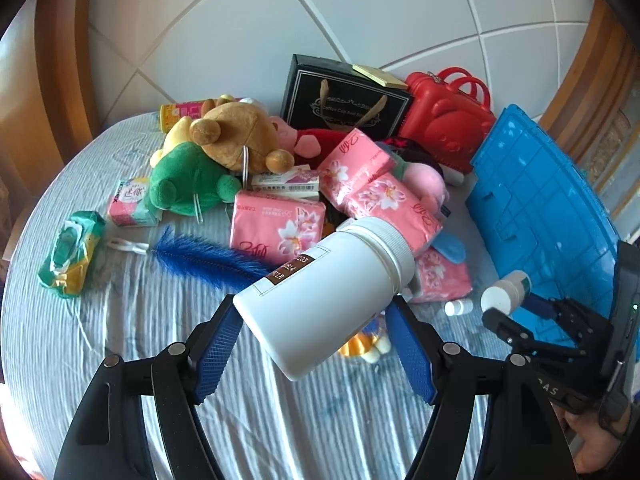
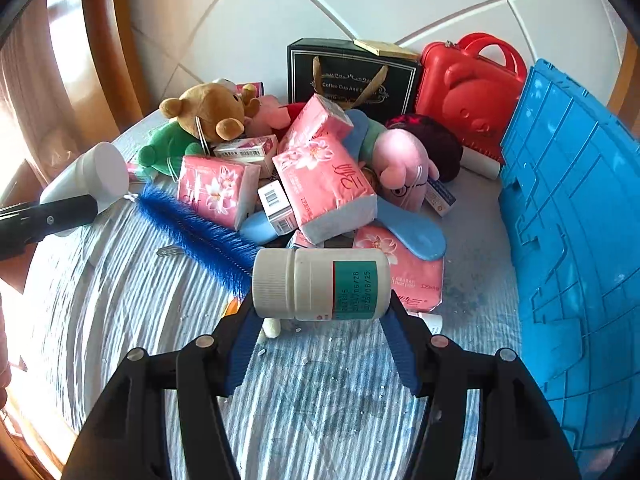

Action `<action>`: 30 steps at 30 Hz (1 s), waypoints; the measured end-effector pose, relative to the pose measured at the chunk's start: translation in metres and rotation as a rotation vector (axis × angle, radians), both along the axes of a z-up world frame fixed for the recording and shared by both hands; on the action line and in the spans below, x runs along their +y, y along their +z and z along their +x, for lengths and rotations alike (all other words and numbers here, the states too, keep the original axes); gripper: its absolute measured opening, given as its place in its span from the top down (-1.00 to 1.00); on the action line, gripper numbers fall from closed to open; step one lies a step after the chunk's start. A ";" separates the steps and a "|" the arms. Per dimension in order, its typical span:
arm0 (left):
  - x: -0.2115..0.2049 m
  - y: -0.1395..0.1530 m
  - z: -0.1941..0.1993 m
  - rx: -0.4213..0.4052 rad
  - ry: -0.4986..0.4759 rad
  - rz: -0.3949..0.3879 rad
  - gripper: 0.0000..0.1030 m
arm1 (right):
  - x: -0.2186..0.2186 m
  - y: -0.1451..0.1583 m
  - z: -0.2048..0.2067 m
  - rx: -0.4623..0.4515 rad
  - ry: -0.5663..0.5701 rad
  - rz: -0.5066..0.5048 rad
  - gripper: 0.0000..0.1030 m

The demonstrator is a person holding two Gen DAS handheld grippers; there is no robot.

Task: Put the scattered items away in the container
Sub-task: 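Lift the white bottle with left tool while right tool lifts the pill bottle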

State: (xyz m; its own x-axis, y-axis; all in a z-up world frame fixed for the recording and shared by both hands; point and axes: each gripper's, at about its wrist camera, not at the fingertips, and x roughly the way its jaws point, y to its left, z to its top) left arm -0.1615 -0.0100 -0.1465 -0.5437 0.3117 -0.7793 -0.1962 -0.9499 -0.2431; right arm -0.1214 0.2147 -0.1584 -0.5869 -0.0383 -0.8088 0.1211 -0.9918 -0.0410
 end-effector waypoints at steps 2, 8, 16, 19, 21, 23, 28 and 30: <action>0.000 0.013 0.005 0.016 0.005 0.006 -0.42 | 0.001 0.013 0.006 0.017 0.003 -0.006 -0.13; 0.004 0.053 0.017 0.077 0.013 0.015 -0.42 | 0.007 0.049 0.022 0.066 0.022 -0.022 -0.13; 0.022 0.100 0.030 0.145 0.022 0.022 -0.42 | 0.026 0.099 0.043 0.147 0.049 -0.068 -0.13; 0.035 0.115 0.034 0.169 0.009 0.023 -0.42 | 0.036 0.114 0.048 0.169 0.057 -0.088 -0.13; 0.044 0.123 0.037 0.184 0.003 0.023 -0.42 | 0.044 0.123 0.052 0.186 0.060 -0.095 -0.13; 0.054 0.132 0.040 0.198 0.002 0.025 -0.42 | 0.052 0.131 0.055 0.199 0.065 -0.103 -0.13; 0.078 0.150 0.043 0.224 -0.005 0.030 -0.42 | 0.075 0.147 0.062 0.232 0.073 -0.112 -0.13; 0.087 0.156 0.045 0.234 -0.006 0.028 -0.42 | 0.085 0.152 0.064 0.244 0.074 -0.116 -0.13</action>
